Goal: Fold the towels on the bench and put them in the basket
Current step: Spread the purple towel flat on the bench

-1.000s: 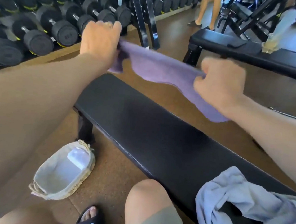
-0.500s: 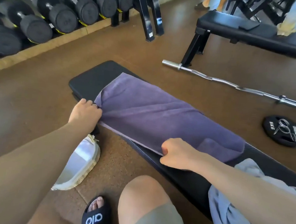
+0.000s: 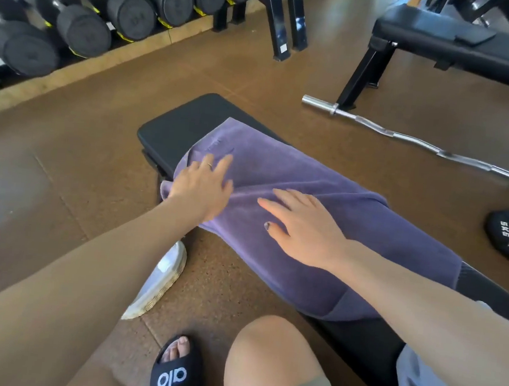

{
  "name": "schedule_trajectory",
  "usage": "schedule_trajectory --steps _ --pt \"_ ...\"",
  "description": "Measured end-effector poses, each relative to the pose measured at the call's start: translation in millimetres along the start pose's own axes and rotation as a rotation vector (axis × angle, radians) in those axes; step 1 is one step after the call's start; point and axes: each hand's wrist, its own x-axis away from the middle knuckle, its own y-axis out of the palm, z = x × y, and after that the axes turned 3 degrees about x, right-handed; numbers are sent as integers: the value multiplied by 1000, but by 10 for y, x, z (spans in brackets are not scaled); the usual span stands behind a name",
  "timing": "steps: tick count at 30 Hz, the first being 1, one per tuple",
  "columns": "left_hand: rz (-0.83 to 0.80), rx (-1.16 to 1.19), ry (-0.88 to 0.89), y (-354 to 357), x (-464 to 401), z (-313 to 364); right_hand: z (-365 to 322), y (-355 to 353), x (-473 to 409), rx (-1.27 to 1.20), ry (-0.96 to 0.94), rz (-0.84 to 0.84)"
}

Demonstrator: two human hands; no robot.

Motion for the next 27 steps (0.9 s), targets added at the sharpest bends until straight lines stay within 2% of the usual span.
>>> schedule_trajectory --steps 2,4,9,17,22,27 --pt "-103 124 -33 159 -54 82 -20 113 -111 75 13 -69" --pt "-149 104 -89 317 -124 27 -55 226 -188 82 42 -104" --pt "-130 148 -137 418 -446 -246 -127 394 -268 90 86 -12" --pt "-130 57 45 364 -962 -548 -315 373 -555 72 185 75" --pt "-124 60 150 380 -1131 -657 -45 41 -1071 43 103 306" --pt "-79 60 178 398 -1179 -719 190 185 -1656 34 239 -7"
